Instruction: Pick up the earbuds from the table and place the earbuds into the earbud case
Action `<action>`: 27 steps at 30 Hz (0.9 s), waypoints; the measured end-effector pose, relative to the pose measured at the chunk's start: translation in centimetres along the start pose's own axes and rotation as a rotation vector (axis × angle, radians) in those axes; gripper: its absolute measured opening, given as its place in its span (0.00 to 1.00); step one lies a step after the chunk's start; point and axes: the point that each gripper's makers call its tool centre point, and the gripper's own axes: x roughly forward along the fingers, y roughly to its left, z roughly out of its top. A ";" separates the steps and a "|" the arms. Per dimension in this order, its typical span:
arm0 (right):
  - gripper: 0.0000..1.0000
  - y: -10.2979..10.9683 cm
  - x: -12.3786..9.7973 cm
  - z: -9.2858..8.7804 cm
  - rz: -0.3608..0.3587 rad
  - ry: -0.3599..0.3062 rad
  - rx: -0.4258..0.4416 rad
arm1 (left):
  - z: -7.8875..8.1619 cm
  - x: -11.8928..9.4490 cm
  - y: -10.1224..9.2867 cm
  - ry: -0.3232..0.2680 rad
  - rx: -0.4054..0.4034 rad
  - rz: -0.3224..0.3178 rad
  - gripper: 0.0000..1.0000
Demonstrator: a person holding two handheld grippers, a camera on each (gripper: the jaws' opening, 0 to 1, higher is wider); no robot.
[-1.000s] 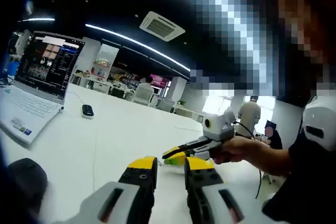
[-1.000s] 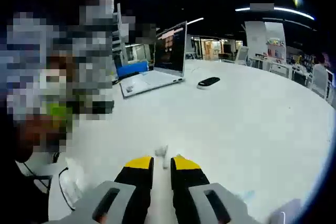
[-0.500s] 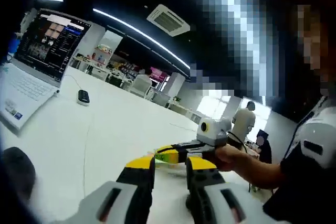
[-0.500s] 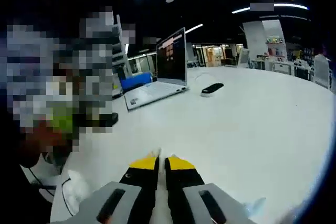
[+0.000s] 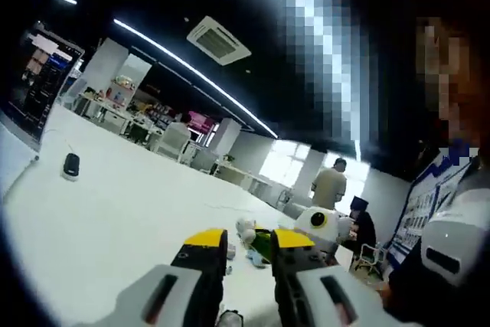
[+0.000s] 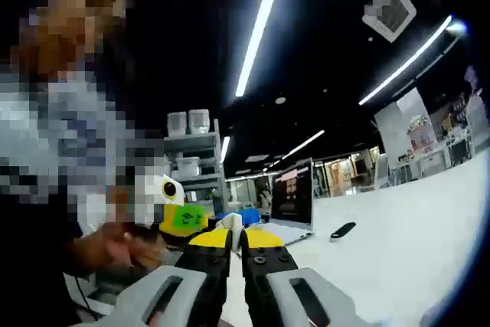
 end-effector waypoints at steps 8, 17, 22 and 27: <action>0.05 1.7 -0.4 -0.9 0.017 0.016 -0.115 | -0.6 -0.3 -0.4 -0.007 -0.073 -0.009 0.14; 0.05 3.5 -0.7 -2.9 0.036 0.076 -0.156 | -1.5 -1.8 -0.2 0.014 -0.080 0.019 0.03; 0.05 4.9 -1.0 -4.5 0.042 0.117 -0.199 | -3.0 -2.9 -0.6 0.035 -0.093 0.032 0.04; 0.05 4.8 -1.4 -4.3 0.020 0.074 -0.152 | -4.1 -4.0 -0.4 0.017 -0.327 0.041 0.28</action>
